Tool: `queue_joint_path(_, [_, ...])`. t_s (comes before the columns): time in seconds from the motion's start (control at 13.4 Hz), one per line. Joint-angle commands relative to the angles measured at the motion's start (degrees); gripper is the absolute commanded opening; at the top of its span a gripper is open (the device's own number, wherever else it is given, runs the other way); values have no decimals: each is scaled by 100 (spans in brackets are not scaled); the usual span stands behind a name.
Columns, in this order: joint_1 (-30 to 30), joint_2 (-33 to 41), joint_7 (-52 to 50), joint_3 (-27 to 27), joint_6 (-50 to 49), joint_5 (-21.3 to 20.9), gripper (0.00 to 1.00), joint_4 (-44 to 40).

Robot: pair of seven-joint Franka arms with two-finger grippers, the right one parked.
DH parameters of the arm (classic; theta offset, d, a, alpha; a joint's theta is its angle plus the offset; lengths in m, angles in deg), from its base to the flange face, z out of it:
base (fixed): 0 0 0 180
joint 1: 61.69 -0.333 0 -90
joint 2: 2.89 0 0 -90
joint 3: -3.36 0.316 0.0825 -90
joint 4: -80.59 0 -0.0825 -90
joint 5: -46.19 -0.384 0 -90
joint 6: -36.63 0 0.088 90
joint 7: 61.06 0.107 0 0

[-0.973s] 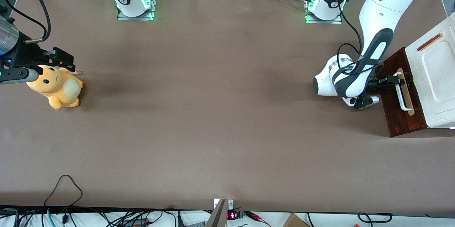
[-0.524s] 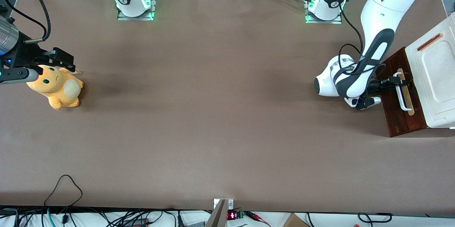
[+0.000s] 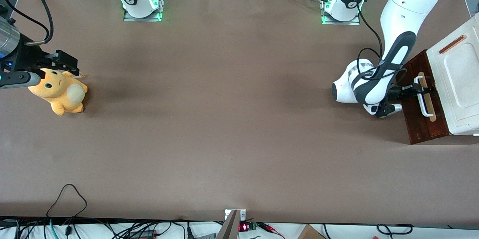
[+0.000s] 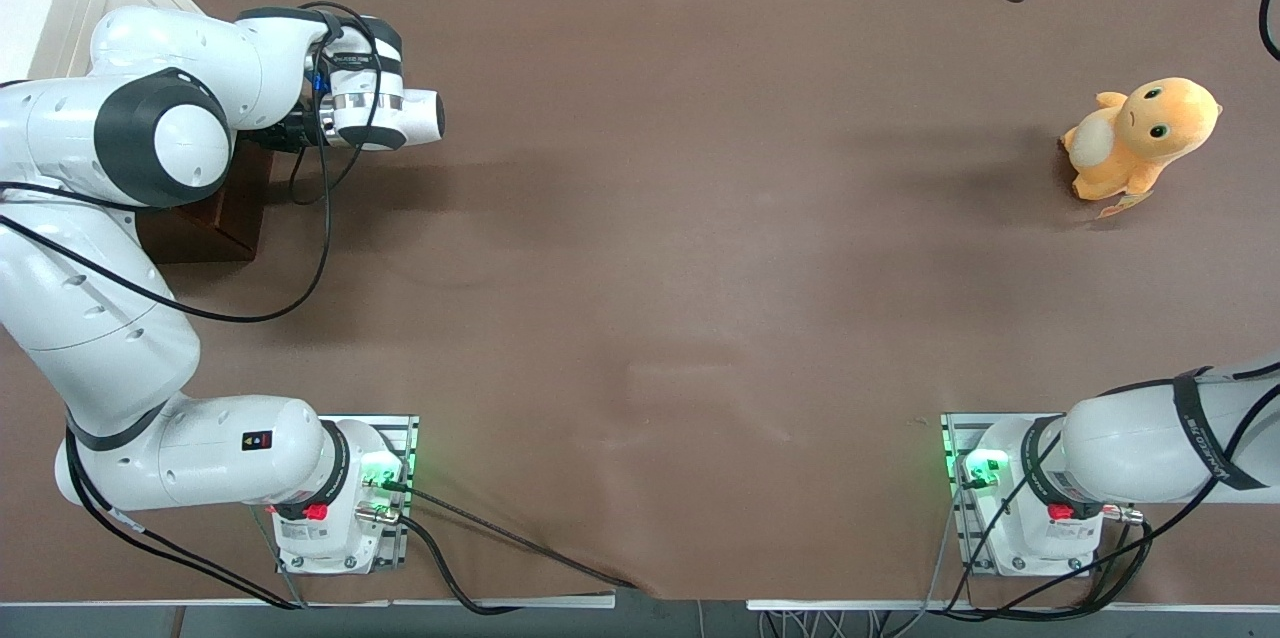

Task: Open lower drawer with left arm only
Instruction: 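Close the left gripper around the white drawer handle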

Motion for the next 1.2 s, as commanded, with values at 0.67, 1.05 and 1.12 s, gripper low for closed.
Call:
queue_joint_path(0.67, [-123, -153, -41, -50, -108, -132, 15, -144])
queue_joint_path(1.05, [-18, -126, -32, -68, -108, -132, 1, -144])
queue_joint_path(1.12, [70, -118, -23, -94, -108, -132, 0, -153])
